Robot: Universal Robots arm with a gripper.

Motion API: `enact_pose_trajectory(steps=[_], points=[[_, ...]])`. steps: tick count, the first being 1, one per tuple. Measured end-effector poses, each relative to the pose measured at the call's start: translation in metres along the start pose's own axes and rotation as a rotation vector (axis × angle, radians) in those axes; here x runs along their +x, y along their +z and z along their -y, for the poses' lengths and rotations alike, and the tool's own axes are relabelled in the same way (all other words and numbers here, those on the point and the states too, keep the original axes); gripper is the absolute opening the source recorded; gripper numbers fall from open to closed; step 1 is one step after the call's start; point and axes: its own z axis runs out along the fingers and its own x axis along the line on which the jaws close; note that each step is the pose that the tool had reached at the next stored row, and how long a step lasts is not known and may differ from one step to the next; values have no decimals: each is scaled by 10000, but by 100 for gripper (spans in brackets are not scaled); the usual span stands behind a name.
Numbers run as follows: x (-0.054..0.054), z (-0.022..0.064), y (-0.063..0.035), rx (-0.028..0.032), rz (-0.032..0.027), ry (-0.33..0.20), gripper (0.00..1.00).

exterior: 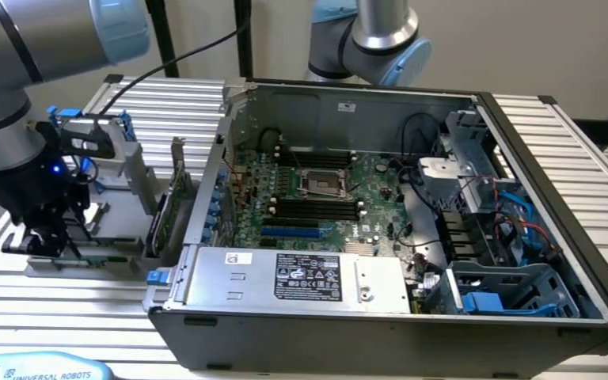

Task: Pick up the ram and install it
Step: 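Pick up the ram and move it above insertion slot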

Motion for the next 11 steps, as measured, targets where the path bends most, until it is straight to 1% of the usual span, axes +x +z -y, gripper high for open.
enact_pose_trajectory(steps=[11], points=[[0, 5, 200, 3, 0, -51, 36]])
